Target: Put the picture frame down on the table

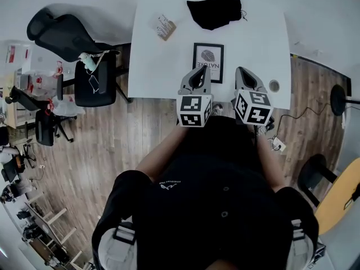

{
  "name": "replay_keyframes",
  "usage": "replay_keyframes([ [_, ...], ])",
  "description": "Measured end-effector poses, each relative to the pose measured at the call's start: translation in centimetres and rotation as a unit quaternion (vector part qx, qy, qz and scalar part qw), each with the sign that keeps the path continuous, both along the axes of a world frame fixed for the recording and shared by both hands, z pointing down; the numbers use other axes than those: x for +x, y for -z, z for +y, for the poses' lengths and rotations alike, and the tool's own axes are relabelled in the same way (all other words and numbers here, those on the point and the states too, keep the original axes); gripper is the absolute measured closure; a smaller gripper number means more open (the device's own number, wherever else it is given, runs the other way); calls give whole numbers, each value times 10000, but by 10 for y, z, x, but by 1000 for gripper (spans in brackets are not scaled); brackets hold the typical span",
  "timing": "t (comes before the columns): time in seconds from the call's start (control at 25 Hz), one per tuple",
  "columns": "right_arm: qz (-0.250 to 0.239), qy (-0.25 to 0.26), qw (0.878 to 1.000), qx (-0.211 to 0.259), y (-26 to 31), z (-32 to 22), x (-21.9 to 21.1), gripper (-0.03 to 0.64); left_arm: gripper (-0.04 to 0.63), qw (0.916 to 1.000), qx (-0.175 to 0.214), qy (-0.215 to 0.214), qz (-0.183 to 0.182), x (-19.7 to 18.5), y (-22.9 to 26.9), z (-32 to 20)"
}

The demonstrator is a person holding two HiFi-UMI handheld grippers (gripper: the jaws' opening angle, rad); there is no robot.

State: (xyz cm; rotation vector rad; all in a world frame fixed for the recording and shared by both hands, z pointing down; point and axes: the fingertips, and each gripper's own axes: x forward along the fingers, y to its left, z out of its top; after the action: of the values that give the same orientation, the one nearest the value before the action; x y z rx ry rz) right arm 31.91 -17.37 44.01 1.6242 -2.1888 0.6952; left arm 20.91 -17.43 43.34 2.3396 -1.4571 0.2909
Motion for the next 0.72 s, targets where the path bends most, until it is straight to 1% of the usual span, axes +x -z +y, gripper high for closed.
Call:
replay_keyframes([
  [0.2, -84, -118, 9996, 240, 21, -2, 9, 618, 589, 9996, 199, 114, 192, 0, 24, -5],
  [0.36, -137, -243, 9983, 511, 43, -3, 20, 618, 589, 9981, 485, 278, 247, -9, 51, -9],
  [0.44, -150, -308, 9969, 712, 59, -5, 26, 618, 589, 9965, 741, 311, 230, -11, 70, -11],
  [0.6, 24, -358, 9922, 1198, 96, -9, 35, 618, 589, 9900, 1393, 225, 8, -6, 112, -16],
  [0.72, 113, -288, 9874, 1552, 123, -12, 33, 618, 589, 9851, 1707, 184, -40, -4, 139, -19],
])
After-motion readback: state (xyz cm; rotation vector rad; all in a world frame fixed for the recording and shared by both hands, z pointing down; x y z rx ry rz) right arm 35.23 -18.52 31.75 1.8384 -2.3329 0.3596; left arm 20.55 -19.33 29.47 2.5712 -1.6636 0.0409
